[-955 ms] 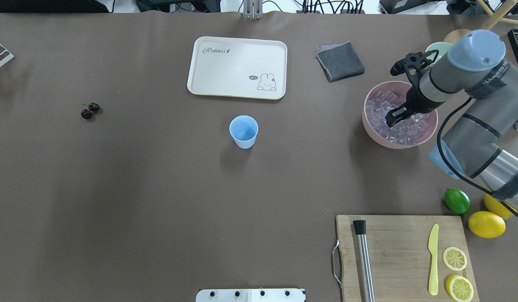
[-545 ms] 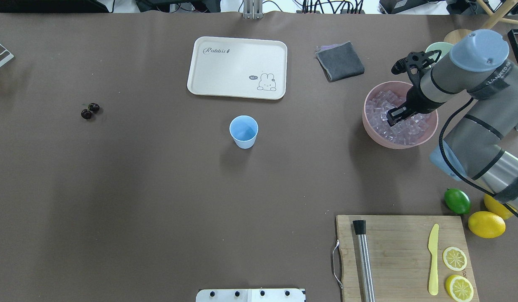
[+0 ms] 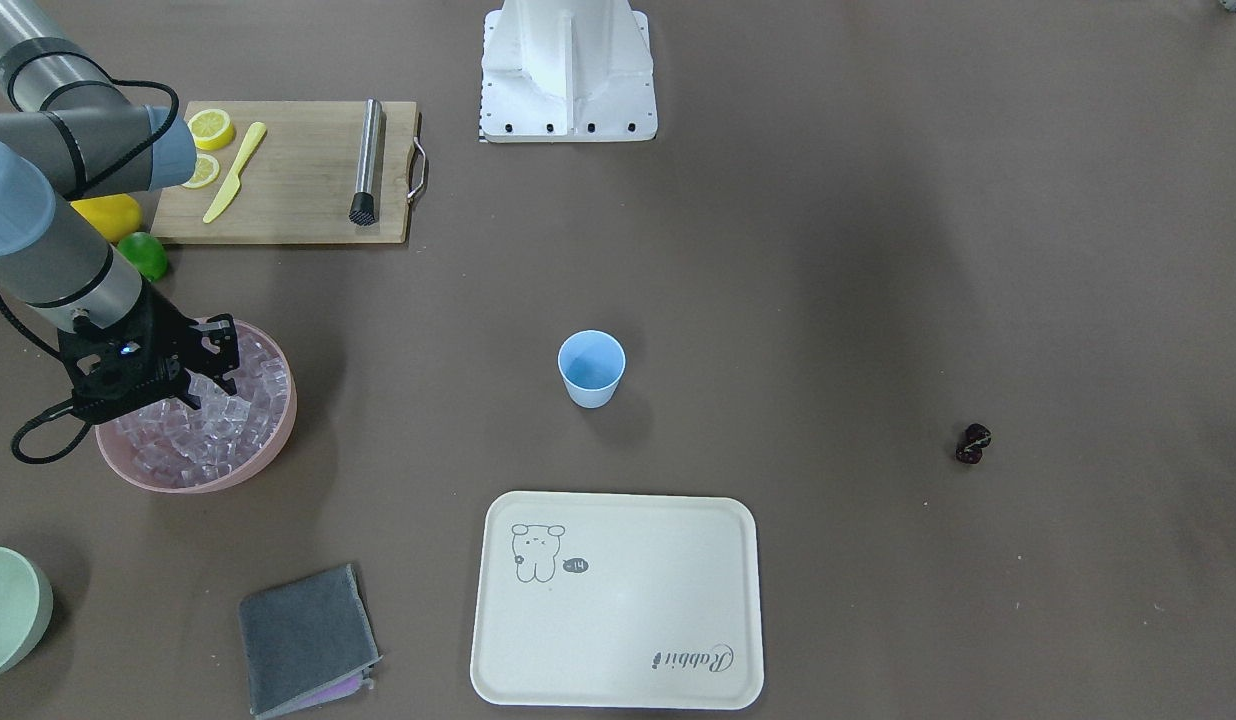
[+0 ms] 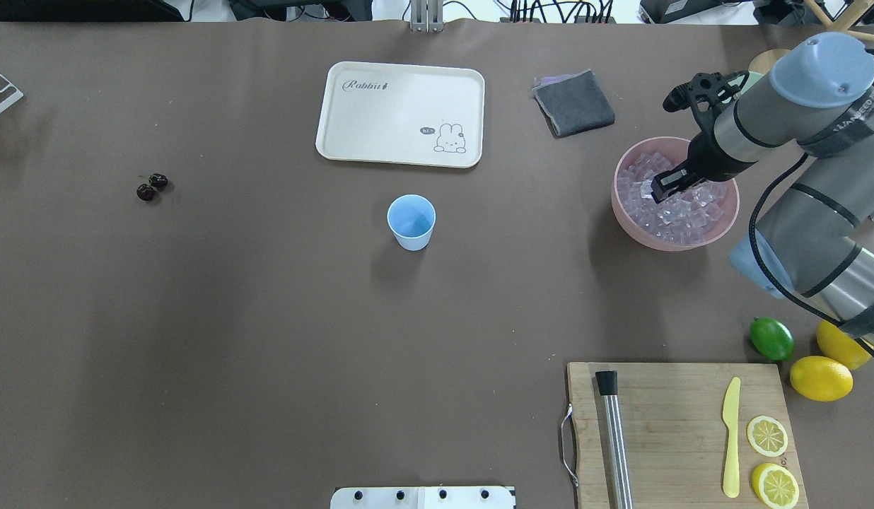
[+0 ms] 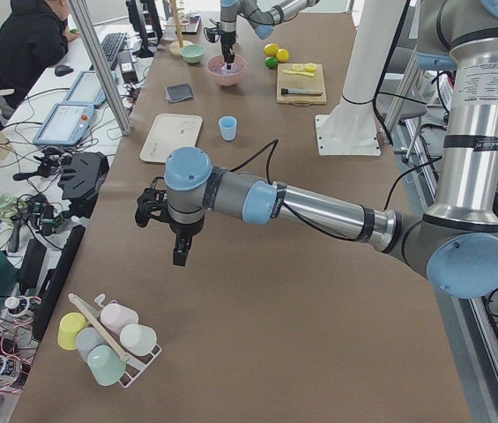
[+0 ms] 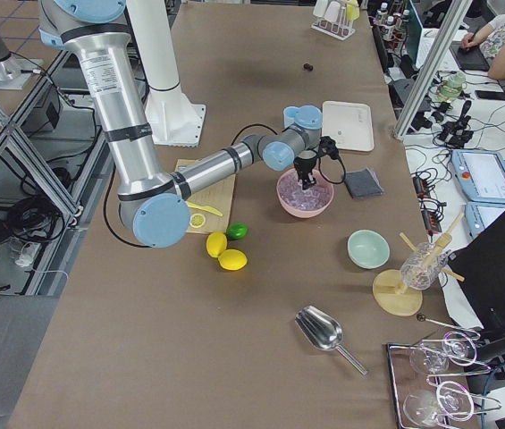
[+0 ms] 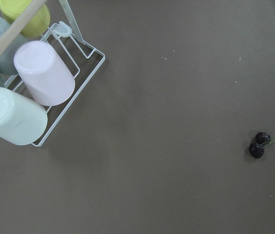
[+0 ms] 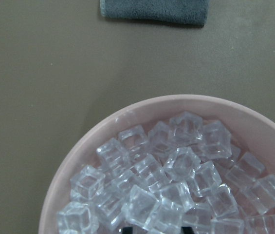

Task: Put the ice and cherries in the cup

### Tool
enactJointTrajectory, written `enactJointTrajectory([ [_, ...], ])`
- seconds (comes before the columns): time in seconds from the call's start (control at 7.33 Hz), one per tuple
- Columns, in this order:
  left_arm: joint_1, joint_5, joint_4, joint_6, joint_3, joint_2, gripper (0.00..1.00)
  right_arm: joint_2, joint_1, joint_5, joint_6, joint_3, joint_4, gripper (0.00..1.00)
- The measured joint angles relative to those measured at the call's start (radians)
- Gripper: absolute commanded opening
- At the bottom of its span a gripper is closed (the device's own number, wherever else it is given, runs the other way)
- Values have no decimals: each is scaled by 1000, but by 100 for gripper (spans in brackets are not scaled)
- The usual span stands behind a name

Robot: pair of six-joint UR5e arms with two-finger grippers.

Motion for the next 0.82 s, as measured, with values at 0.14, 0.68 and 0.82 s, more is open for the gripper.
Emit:
enactJointTrajectory([
  [0.14,0,0,-4,-1,0,0,98,3,22,30,0,5,-2,0],
  [0.68,1,-1,-7,-1,-4,6,98,153,15,71,91,18,-97,0],
  [0.82,1,-1,-7,-1,-4,8,98,249,-45,34,171,-2,-137,0],
])
